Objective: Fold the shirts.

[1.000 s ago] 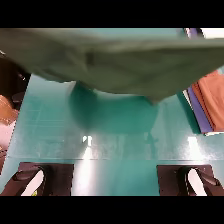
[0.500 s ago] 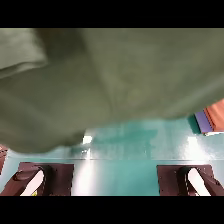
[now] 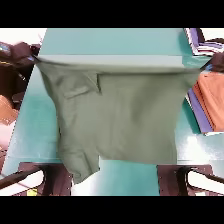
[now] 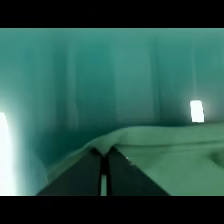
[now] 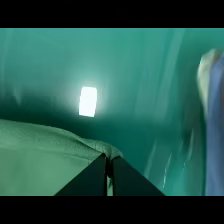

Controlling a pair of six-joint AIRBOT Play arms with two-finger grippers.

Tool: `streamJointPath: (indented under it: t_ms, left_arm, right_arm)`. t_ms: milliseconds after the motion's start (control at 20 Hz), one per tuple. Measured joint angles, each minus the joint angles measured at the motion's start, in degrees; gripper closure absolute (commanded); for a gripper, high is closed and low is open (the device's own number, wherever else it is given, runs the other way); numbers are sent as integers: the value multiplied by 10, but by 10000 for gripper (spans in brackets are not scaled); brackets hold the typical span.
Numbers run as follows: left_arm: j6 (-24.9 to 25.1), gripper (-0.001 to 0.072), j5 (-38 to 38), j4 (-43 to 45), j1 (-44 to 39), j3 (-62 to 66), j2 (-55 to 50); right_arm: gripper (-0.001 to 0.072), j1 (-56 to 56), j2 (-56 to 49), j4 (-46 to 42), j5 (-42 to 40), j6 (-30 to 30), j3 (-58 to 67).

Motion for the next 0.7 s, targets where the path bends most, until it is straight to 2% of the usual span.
streamJointPath:
  t_ms: [150,300,450,550,700]
  left_arm:
    - [34,685,56,-29,0,-10,-90]
    - [52,685,119,-51,0,15,-155]
    - [69,683,151,-62,0,48,-190]
    - [77,684,152,-64,0,67,-200]
    - [84,686,107,-63,0,85,-207]
  right_arm:
    - [700,16,-91,-11,-31,3,-3]
    - [700,23,-167,-12,-57,10,51]
    - [700,26,-208,-14,-69,15,115]
    - [700,26,-218,-16,-74,16,146]
    - [700,26,-210,-21,-71,16,144]
